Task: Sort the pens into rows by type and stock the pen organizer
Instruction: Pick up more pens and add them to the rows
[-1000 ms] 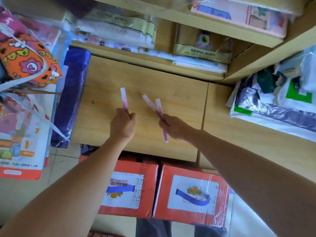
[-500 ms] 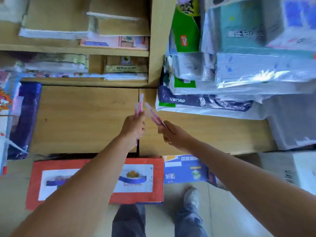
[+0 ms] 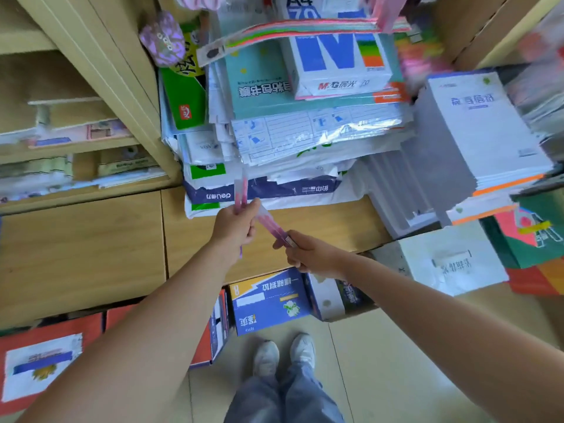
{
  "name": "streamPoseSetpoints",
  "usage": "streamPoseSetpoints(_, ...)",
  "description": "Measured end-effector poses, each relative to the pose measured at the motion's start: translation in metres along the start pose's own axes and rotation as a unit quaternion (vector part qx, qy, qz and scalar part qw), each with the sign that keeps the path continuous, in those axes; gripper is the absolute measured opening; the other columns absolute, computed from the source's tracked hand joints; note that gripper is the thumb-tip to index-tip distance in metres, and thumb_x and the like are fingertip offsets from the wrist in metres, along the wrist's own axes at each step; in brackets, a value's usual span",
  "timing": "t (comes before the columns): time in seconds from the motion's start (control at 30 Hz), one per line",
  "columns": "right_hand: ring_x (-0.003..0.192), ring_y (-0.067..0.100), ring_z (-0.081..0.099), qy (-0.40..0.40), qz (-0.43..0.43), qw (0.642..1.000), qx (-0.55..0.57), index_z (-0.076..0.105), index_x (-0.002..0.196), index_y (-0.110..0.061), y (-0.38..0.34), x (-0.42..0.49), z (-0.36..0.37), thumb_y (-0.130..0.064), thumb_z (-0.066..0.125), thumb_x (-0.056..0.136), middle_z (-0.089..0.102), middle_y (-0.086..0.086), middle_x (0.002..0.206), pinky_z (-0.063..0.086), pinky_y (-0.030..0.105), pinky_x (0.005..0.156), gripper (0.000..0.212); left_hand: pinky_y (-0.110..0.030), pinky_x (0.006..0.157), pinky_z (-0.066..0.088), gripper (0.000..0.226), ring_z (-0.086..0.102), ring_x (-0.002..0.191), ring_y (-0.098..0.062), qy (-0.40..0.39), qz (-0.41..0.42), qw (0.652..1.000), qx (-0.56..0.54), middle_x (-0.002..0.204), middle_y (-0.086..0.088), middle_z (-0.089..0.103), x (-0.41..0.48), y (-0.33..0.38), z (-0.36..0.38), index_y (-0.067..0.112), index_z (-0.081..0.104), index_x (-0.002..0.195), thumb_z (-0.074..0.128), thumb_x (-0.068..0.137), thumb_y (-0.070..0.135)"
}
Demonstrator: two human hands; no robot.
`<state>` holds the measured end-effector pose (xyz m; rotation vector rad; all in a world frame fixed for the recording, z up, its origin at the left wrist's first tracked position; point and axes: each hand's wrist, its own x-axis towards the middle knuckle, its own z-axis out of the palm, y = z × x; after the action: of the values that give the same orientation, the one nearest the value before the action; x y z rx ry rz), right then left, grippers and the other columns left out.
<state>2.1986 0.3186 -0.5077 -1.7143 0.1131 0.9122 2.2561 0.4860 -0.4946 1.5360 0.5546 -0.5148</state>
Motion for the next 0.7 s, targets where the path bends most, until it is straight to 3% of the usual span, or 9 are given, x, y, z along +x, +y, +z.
streamPoseSetpoints(0.17, 0.060, 0.023, 0.051, 0.043, 0.004, 0.999, -0.008, 0.058, 0.098, -0.013, -0.005, -0.042, -0.026, -0.026, 0.036, 0.104, 0.053, 0.003, 0.066, 0.042, 0.034, 0.062, 0.027, -0.016, 0.036, 0.024, 0.032, 0.033, 0.045, -0.012, -0.105, 0.031, 0.989, 0.101, 0.057, -0.002, 0.038, -0.021, 0.020, 0.044, 0.012, 0.046, 0.069, 0.053, 0.097, 0.025)
streamPoseSetpoints(0.27, 0.065, 0.029, 0.051, 0.110, -0.022, 0.994, -0.008, 0.058, 0.095, -0.014, -0.008, -0.064, -0.042, -0.025, 0.040, 0.103, 0.056, 0.006, 0.077, 0.046, 0.043, 0.061, 0.023, -0.018, 0.038, 0.023, 0.026, 0.033, 0.049, -0.013, -0.164, 0.044, 0.974, 0.152, 0.057, -0.002, 0.039, -0.034, 0.031, 0.076, 0.008, 0.049, 0.079, 0.053, 0.097, 0.026)
streamPoseSetpoints(0.33, 0.068, 0.024, 0.055, 0.166, -0.033, 0.985, -0.042, 0.058, 0.091, -0.018, -0.007, -0.080, -0.057, -0.024, 0.044, 0.102, 0.062, 0.000, 0.084, 0.048, 0.040, 0.069, 0.018, -0.018, 0.039, 0.023, 0.023, 0.032, 0.050, -0.013, -0.192, 0.050, 0.965, 0.170, 0.057, -0.002, 0.039, -0.042, 0.038, 0.099, 0.007, 0.051, 0.086, 0.052, 0.098, 0.027)
streamPoseSetpoints(0.43, 0.057, 0.005, 0.052, 0.223, -0.022, 0.973, -0.064, 0.061, 0.086, -0.016, 0.006, -0.109, -0.085, -0.027, 0.050, 0.099, 0.062, -0.013, 0.067, 0.044, 0.027, 0.065, 0.020, -0.017, 0.038, 0.025, 0.024, 0.032, 0.049, -0.013, -0.228, 0.063, 0.951, 0.199, 0.057, -0.002, 0.039, -0.055, 0.046, 0.139, 0.006, 0.053, 0.087, 0.051, 0.098, 0.026)
streamPoseSetpoints(0.6, 0.053, 0.006, 0.035, 0.279, -0.016, 0.959, -0.057, 0.043, 0.064, -0.015, 0.036, -0.167, -0.144, -0.024, 0.063, 0.091, 0.041, -0.006, 0.059, 0.028, 0.023, 0.055, 0.035, -0.015, 0.036, 0.027, 0.035, 0.033, 0.036, -0.006, -0.264, 0.086, 0.928, 0.248, 0.055, -0.005, 0.039, -0.086, 0.053, 0.229, 0.013, 0.042, 0.066, 0.051, 0.098, 0.022)
streamPoseSetpoints(0.7, 0.054, 0.009, 0.051, 0.282, -0.012, 0.959, -0.021, 0.054, 0.075, 0.000, 0.059, -0.205, -0.193, -0.020, 0.061, 0.092, 0.061, 0.003, 0.067, 0.042, 0.031, 0.057, 0.027, -0.015, 0.038, 0.030, 0.030, 0.036, 0.042, -0.009, -0.285, 0.091, 0.916, 0.266, 0.056, -0.003, 0.041, -0.106, 0.054, 0.295, 0.015, 0.046, 0.070, 0.051, 0.098, 0.024)
